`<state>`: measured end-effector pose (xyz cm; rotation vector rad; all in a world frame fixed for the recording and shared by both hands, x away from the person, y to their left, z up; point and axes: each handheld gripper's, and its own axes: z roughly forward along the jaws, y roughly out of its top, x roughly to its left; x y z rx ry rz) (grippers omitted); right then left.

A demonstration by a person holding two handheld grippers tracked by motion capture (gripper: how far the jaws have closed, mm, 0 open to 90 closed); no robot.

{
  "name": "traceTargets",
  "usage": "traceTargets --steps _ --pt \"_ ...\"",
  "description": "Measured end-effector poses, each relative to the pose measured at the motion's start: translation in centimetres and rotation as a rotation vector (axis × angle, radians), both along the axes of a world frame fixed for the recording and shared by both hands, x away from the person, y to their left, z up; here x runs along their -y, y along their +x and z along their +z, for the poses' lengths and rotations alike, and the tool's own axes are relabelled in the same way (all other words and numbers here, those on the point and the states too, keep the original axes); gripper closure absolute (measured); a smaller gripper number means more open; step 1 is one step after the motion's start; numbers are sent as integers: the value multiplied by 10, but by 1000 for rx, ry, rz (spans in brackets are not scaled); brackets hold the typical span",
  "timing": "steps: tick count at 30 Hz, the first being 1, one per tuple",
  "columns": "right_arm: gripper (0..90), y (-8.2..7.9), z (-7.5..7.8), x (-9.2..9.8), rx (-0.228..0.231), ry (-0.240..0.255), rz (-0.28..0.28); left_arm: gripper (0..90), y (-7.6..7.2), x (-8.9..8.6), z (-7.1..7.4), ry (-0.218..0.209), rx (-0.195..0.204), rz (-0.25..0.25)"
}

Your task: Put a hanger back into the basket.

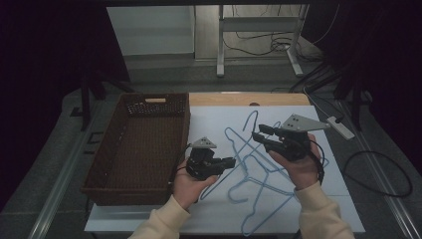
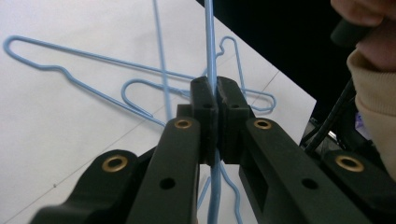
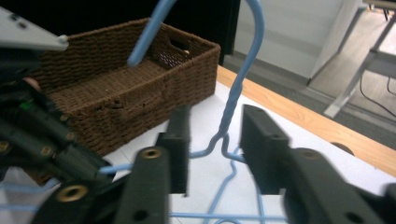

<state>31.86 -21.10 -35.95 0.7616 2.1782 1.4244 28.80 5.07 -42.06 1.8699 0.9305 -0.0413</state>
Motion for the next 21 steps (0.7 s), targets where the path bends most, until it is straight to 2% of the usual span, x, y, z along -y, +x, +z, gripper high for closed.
traceTargets --steps 3,8,11,17,21 --pt "463 -4 -4 5 16 10 -2 869 0 -6 4 -15 1 5" --pt "397 -10 -15 16 16 28 -6 869 1 -19 9 -41 5 18" --pt "373 -12 -25 23 -7 41 -6 869 1 -28 12 -71 -1 25" --pt "350 -14 -46 36 -46 40 -26 869 2 -42 20 -88 7 36" --pt "341 -16 -58 43 -65 29 -33 870 2 -53 26 -89 37 43"
